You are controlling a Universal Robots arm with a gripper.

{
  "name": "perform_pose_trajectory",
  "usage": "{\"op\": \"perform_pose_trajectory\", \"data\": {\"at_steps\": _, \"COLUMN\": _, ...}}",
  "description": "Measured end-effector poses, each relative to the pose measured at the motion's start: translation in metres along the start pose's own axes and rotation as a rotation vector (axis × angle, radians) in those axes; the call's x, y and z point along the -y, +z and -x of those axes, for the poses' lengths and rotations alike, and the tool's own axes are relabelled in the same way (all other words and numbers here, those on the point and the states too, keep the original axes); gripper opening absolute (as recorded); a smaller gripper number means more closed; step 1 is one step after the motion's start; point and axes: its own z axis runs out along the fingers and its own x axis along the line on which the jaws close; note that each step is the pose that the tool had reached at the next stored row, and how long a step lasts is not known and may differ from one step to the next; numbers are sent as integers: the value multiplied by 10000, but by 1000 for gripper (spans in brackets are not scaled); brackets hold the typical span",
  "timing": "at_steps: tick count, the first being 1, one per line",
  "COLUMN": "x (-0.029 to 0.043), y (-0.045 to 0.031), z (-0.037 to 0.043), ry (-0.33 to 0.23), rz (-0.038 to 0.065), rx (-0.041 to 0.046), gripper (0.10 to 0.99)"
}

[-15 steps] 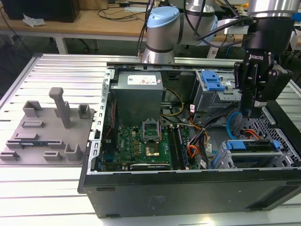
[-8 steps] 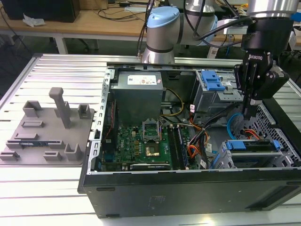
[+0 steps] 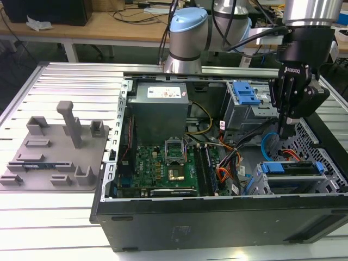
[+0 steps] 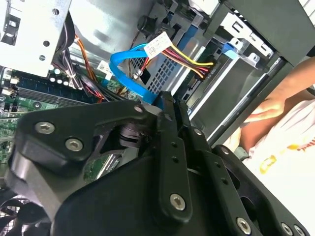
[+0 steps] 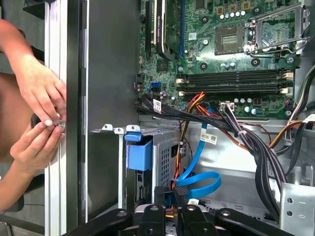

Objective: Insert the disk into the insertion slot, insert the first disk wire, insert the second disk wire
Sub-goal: 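Insert the second disk wire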

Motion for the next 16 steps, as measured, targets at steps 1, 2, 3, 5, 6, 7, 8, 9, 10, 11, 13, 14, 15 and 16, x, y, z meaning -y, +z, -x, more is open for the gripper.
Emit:
{"op": "perform_pose_trajectory", "data": {"at_steps": 1, "x": 0, "y": 7, "z": 7, "ry": 0, "rz": 0, "rx": 0, "gripper": 161}}
{"op": "perform_pose_trajectory", "data": {"at_steps": 2, "x": 0, "y": 10, "z": 9, "ry": 0, "rz": 0, "rx": -1, "gripper": 161}}
{"op": "perform_pose_trajectory", "data": {"at_steps": 3, "x": 0, "y": 11, "z": 10, "ry": 0, "rz": 0, "rx": -2, "gripper": 161}}
{"op": "perform_pose_trajectory", "data": {"at_steps": 5, "x": 0, "y": 14, "z": 11, "ry": 0, "rz": 0, "rx": 2, "gripper": 161}}
{"op": "perform_pose_trajectory", "data": {"at_steps": 6, "x": 0, "y": 14, "z": 11, "ry": 0, "rz": 0, "rx": 1, "gripper": 161}}
{"op": "perform_pose_trajectory", "data": {"at_steps": 7, "x": 0, "y": 15, "z": 11, "ry": 0, "rz": 0, "rx": 6, "gripper": 161}}
{"op": "perform_pose_trajectory", "data": {"at_steps": 8, "x": 0, "y": 18, "z": 9, "ry": 0, "rz": -1, "rx": 36, "gripper": 161}}
{"op": "perform_pose_trajectory", "data": {"at_steps": 9, "x": 1, "y": 19, "z": 5, "ry": 2, "rz": -2, "rx": 83, "gripper": 161}}
{"op": "perform_pose_trajectory", "data": {"at_steps": 10, "x": 8, "y": 21, "z": -1, "ry": 0, "rz": -3, "rx": 148, "gripper": 161}}
{"op": "perform_pose_trajectory", "data": {"at_steps": 11, "x": 24, "y": 24, "z": -6, "ry": 1, "rz": -2, "rx": 166, "gripper": 161}}
{"op": "perform_pose_trajectory", "data": {"at_steps": 13, "x": 87, "y": 28, "z": -15, "ry": -56, "rz": 122, "rx": 170, "gripper": 161}}
{"op": "perform_pose_trajectory", "data": {"at_steps": 14, "x": 113, "y": 30, "z": -18, "ry": -86, "rz": 182, "rx": 173, "gripper": 161}}
{"op": "perform_pose_trajectory", "data": {"at_steps": 15, "x": 135, "y": 31, "z": -20, "ry": -105, "rz": 226, "rx": 173, "gripper": 161}}
{"op": "perform_pose_trajectory", "data": {"at_steps": 16, "x": 158, "y": 32, "z": -23, "ry": -123, "rz": 265, "rx": 174, "gripper": 161}}
